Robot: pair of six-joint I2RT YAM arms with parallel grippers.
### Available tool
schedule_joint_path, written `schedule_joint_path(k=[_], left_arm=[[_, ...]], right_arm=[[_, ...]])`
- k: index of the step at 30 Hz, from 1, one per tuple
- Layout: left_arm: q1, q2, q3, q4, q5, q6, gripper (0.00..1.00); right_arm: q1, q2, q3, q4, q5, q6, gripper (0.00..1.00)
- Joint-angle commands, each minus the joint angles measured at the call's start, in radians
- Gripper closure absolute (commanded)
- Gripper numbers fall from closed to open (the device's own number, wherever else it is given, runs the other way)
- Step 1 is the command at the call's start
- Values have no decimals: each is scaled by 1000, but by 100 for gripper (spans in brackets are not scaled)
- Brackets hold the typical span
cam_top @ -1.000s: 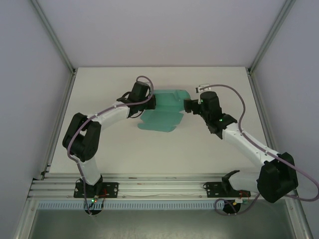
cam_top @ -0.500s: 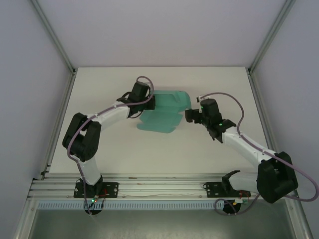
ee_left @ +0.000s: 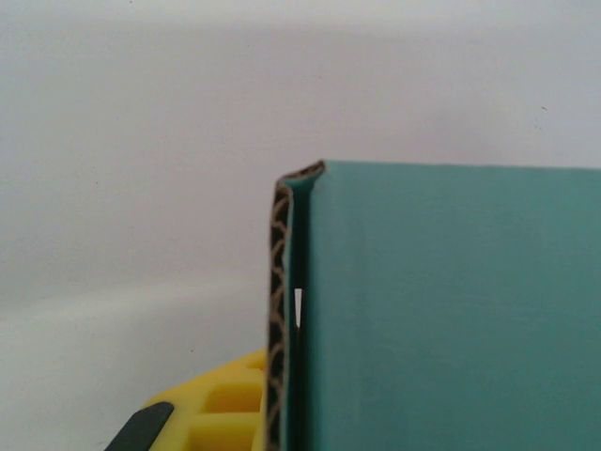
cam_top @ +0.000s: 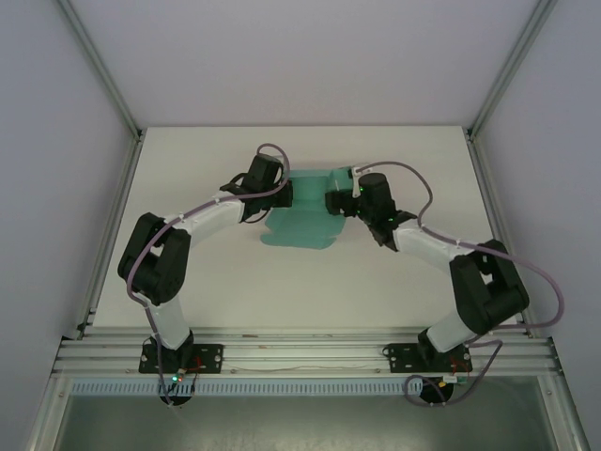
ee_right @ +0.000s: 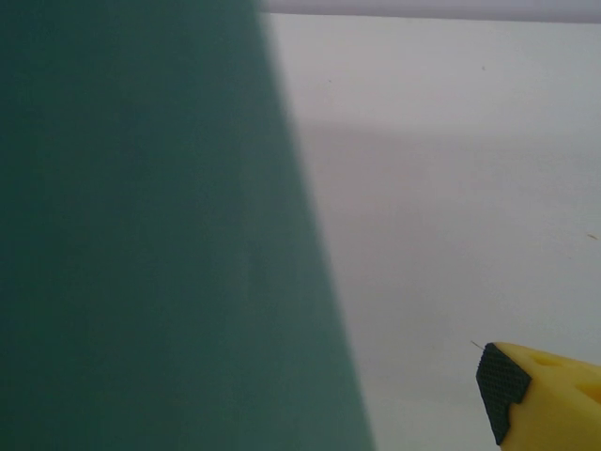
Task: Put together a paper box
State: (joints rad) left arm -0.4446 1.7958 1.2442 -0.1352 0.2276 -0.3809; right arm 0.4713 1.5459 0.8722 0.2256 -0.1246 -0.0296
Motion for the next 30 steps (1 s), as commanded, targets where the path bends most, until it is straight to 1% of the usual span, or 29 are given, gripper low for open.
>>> schedule_joint_path(k=[1,3,5,8,10,13,15,16,18,19,21,26,30], left_arm=[[-5,19,41,-28,14,-23,100],[-5,19,42,-40,-9,-22,100],[-3,14,38,-49,-18,-17,100],[5,10,36,-54,-31,-11,100],[12,8,35,-58,-30,-4,100],[17,5,36,-60,-33,20,100],[17,1,37,-61,-31,39,100],[17,-2,36,-62,-28,46,100],[17,-7,34,-61,-26,54,100],[17,-9,36,-63,-26,56,100],[16,-9,35,-66,-24,62,100],[17,-7,38,-66,-20,66,100],[17,-3,35,-57,-13,65,100]], right_arm=[[12,17,38,69,53,3,5],[11,-13,33,42,61,17,4],[7,-77,10,-6,42,-4,4],[0,-212,-33,-128,5,-38,4],[-18,-314,-58,-228,-46,-60,4],[-50,-445,-83,-338,-87,-104,4],[-78,-511,-109,-325,-36,-97,5],[-113,-527,-107,-338,-45,-82,6],[-204,-516,-75,-388,-127,-54,11],[-250,-494,-54,-411,-188,-43,14],[-296,-441,-18,-439,-305,-64,19],[-301,-268,86,-483,-589,-195,30],[-300,-146,167,-526,-729,-279,38]])
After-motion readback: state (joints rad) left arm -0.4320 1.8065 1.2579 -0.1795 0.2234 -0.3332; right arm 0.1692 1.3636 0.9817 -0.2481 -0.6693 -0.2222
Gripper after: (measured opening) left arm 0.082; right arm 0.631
